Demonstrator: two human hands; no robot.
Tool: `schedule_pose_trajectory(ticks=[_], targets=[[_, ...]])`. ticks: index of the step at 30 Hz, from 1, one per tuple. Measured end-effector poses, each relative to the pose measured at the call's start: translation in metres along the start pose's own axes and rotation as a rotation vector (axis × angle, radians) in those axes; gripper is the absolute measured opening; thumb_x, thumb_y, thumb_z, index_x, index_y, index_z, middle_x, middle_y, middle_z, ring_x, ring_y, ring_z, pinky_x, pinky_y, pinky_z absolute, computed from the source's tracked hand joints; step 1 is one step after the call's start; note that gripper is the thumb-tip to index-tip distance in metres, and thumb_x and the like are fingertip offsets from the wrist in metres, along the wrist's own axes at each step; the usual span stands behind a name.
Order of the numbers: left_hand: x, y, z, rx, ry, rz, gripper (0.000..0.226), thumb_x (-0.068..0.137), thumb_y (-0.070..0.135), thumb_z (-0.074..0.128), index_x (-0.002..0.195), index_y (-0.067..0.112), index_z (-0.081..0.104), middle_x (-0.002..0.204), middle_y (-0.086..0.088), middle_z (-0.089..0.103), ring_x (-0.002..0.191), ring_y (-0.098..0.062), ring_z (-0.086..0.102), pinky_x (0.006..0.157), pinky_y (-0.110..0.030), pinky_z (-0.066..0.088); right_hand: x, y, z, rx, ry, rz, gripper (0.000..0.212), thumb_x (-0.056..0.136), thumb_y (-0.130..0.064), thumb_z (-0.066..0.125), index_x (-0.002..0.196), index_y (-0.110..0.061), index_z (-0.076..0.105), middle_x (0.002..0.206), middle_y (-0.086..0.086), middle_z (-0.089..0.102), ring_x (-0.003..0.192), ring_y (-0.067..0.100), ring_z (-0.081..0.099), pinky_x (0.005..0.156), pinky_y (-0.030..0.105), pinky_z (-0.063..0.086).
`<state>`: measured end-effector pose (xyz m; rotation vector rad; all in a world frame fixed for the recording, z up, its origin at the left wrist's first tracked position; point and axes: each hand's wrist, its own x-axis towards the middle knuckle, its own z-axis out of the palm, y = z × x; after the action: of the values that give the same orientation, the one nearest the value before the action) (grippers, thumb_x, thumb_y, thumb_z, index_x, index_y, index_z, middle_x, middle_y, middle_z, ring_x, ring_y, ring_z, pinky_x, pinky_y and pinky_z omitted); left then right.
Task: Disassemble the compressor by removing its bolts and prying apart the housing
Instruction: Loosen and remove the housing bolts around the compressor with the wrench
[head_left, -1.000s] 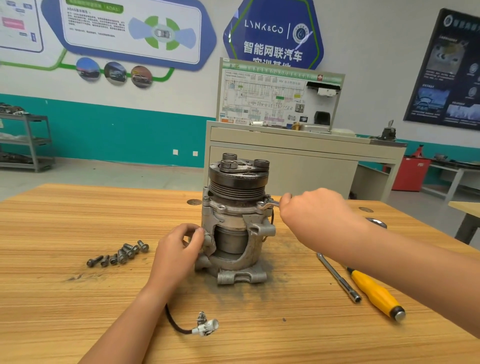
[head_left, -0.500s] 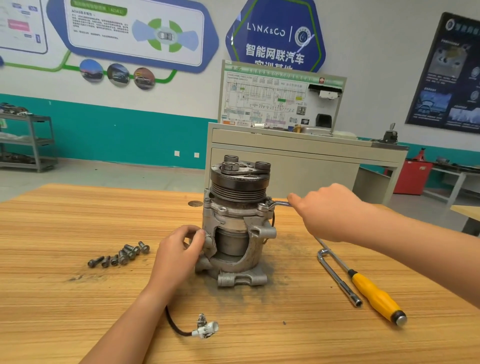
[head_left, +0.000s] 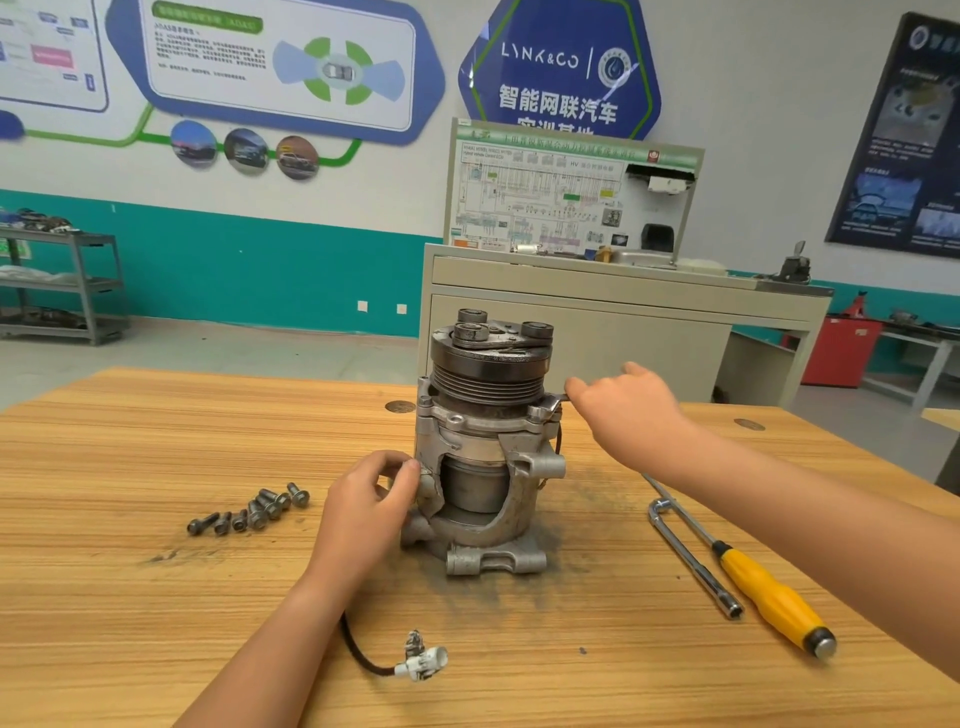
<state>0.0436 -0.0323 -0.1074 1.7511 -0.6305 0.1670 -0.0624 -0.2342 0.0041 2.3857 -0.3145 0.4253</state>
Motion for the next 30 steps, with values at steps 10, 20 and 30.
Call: schedule_pose_trajectory(ticks=[10,20,30], targets=[[0.0,0.0,0.0,-0.021,-0.002,-0.008,0.013,0.091,0.027,0.054,0.085,0.025,0.064,0.08,0.004,0.069,0.069,-0.017,0.065,0.066,-0.038,0.052,-0.051,0.016,-0.025,0.373,0.167,0.16,0.033,0.1,-0.028,0.026,0.132,-0.022,0.032,0.075,-0.005,0.052,0.06,0.017,0.047,0.046,0.025,0.03],[-0.003,0.001,0.001,0.001,0.014,0.009,0.013,0.092,0.026,0.052,0.089,0.023,0.065,0.085,0.005,0.068,0.073,-0.017,0.064,0.069,-0.037,0.052,-0.064,0.009,-0.032,0.426,-0.05,0.126,0.031,0.098,-0.028,0.031,0.126,-0.029,0.044,0.081,-0.006,0.059,0.072,0.014,0.056,0.062,0.03,0.05],[-0.004,0.001,0.001,-0.022,0.011,0.005,0.013,0.091,0.026,0.053,0.087,0.022,0.066,0.083,0.004,0.069,0.073,-0.02,0.065,0.073,-0.043,0.053,-0.058,-0.009,-0.061,0.073,-0.157,0.017,0.033,0.088,-0.002,0.043,0.118,-0.013,0.042,0.057,-0.002,0.032,0.046,0.013,0.029,0.037,0.025,0.024]])
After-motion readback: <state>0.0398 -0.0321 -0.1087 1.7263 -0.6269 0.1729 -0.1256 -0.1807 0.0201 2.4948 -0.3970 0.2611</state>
